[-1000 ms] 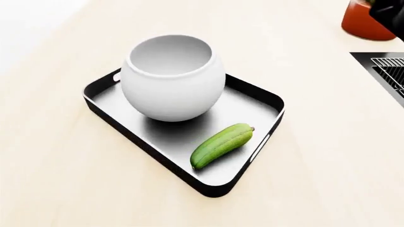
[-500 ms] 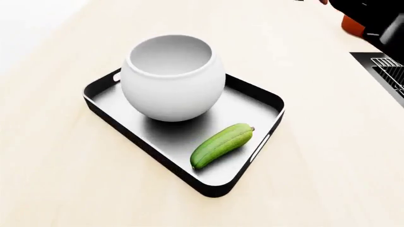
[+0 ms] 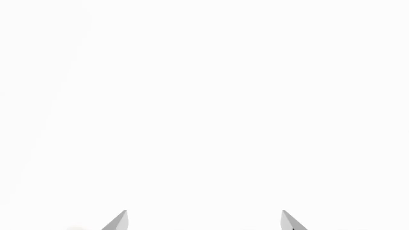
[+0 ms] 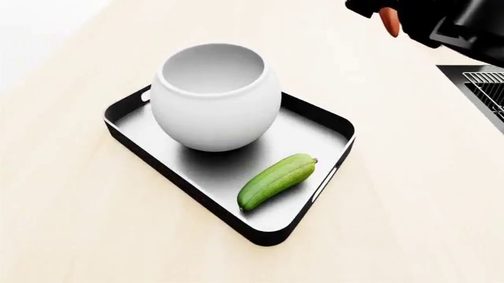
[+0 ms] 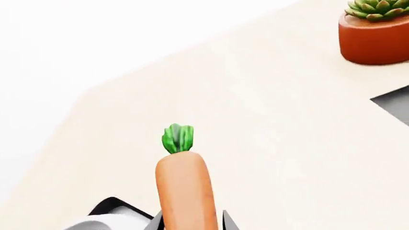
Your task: Place the two vegetables and bowl onto the tray for setting up a vegetable dip station.
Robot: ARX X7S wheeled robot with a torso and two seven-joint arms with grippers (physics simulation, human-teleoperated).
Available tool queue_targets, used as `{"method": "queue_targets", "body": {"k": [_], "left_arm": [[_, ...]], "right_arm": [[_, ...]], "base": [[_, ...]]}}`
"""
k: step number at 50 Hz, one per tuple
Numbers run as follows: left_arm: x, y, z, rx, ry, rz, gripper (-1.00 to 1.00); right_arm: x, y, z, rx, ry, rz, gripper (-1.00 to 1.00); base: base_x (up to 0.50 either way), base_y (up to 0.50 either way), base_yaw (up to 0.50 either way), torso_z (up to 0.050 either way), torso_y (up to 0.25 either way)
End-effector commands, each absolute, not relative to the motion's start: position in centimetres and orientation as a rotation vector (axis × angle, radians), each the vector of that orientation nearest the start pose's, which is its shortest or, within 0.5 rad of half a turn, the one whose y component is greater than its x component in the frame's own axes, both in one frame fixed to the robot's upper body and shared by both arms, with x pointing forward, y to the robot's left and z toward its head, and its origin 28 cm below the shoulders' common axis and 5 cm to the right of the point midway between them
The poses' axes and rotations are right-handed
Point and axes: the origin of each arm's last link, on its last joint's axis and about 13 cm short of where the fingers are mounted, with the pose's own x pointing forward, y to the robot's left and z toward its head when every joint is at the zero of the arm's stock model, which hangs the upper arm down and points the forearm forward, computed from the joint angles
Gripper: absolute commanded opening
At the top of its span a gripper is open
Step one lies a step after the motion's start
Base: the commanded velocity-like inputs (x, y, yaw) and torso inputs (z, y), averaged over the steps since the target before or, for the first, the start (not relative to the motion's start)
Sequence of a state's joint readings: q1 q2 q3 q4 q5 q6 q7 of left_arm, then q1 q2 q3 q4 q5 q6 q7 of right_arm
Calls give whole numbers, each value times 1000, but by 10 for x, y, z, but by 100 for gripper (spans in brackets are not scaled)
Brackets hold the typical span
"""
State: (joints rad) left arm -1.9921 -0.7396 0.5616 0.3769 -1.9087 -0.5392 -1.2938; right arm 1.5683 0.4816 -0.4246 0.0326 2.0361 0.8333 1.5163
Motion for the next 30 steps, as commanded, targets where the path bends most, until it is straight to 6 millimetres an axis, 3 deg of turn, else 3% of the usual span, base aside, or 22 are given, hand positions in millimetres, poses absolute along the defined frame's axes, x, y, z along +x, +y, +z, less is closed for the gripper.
{"method": "queue_targets", "body": {"k": [1, 30], "left_arm": [[141, 211, 477, -318, -628, -116, 100], [139, 212, 478, -317, -633, -117, 100]], "right_arm": [[257, -87, 411, 451, 296, -149, -100], [260, -77, 378, 386, 494, -34, -100]], "base": [[0, 0, 0, 0, 0], [0, 0, 0, 0, 0]]}}
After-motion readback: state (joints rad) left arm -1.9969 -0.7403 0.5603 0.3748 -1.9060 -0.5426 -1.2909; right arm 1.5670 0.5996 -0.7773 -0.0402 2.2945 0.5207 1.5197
